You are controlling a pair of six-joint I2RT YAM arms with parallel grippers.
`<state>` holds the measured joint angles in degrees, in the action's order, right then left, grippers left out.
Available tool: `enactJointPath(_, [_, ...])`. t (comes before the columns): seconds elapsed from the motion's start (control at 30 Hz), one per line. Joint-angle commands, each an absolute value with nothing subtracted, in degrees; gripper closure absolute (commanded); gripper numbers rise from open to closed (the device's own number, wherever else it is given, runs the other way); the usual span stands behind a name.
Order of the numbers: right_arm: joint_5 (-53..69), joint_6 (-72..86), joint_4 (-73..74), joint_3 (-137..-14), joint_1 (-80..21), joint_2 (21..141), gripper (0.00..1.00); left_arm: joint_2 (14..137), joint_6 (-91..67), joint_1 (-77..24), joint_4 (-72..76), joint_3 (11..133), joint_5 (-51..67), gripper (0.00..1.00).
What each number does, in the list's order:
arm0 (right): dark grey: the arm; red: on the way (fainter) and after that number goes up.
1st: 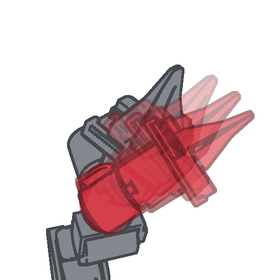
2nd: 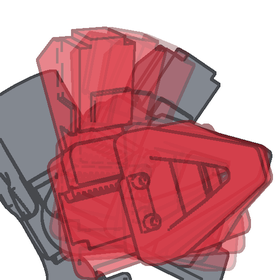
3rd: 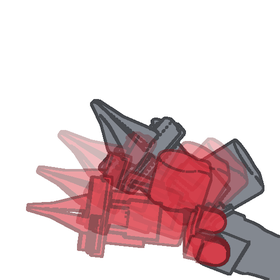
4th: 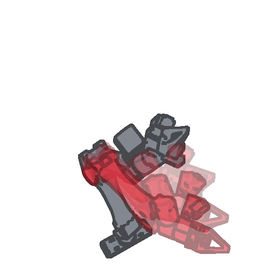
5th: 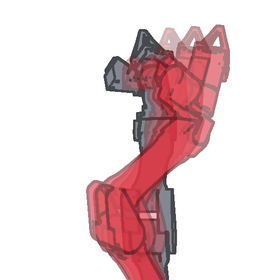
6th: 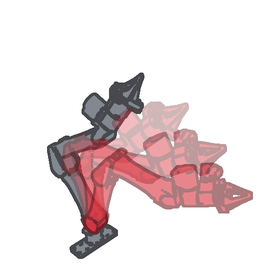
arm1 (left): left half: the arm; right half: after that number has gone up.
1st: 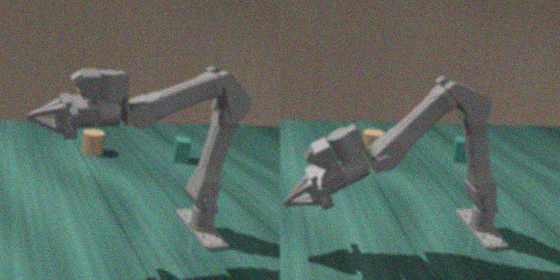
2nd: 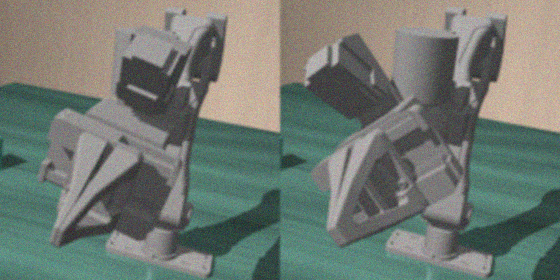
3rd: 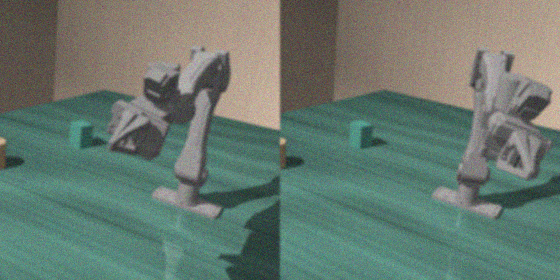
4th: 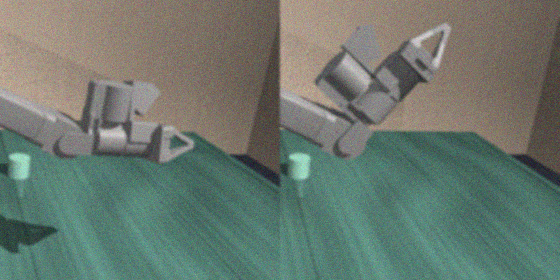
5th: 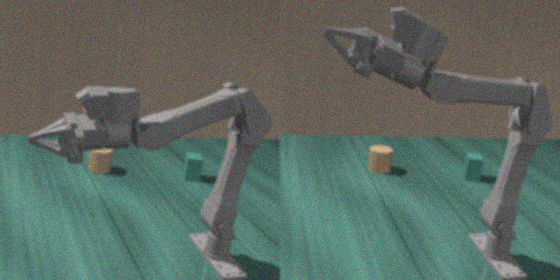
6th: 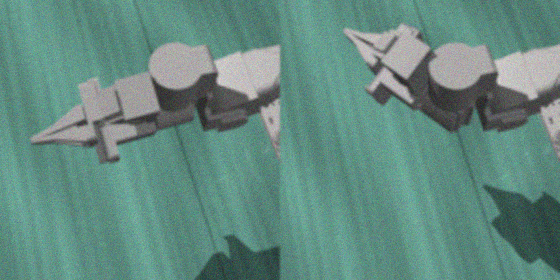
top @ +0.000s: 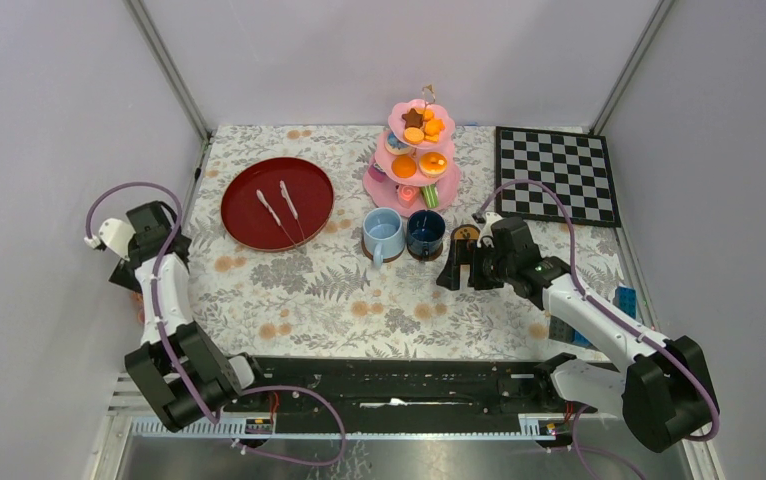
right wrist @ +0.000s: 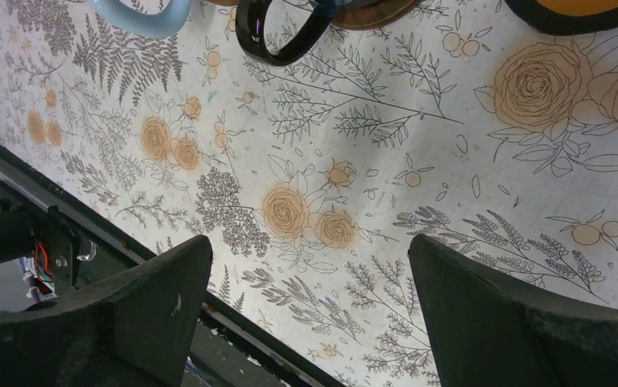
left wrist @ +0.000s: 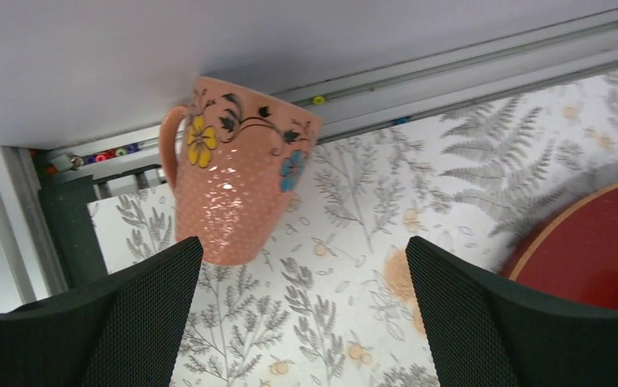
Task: Serve the afternoon tea
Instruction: Pick up the cup from the corner of the board.
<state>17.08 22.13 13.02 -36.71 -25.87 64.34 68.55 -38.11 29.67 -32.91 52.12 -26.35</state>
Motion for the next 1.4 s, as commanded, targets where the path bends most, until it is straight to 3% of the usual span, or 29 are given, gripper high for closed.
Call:
enactJointPath(0.0, [19.37, 21.99, 12.42, -38.24, -25.84, 64.10, 0.00, 68.15, -35.92, 32.66, -24.96, 47.30, -29.76, 0.01])
enactJointPath(0.33, [20.14, 22.26, 11.36, -37.54, -25.84, 63.99, 0.00, 75.38, -36.44, 38.01, -25.19, 49.35, -29.20, 0.01])
enactJointPath(0.63, [19.42, 22.32, 11.10, -37.72, -25.84, 64.24, 0.00, 79.28, -28.56, 38.14, -19.93, 49.59, -24.10, 0.01])
enactJointPath(0.83, [19.69, 22.32, 11.05, -37.71, -25.84, 64.13, 0.00, 82.16, -31.81, 38.45, -22.77, 49.75, -28.39, 0.01])
enactJointPath(1.13, [18.99, 22.21, 11.09, -38.20, -25.84, 63.73, 0.00, 87.15, -30.18, 38.83, -20.88, 49.35, -24.21, 0.01])
enactJointPath(1.27, [18.40, 22.16, 11.08, -37.99, -25.84, 63.57, 0.00, 87.18, -30.24, 38.68, -20.00, 48.69, -21.57, 0.12])
enactJointPath(1.33, [18.13, 22.07, 11.13, -37.97, -25.84, 63.40, 0.01, 86.44, -30.41, 38.09, -19.56, 47.73, -20.19, 0.26])
enactJointPath(1.37, [17.97, 22.08, 11.15, -38.02, -25.84, 63.32, 0.00, 85.94, -30.55, 37.54, -19.46, 47.20, -19.72, 0.37])
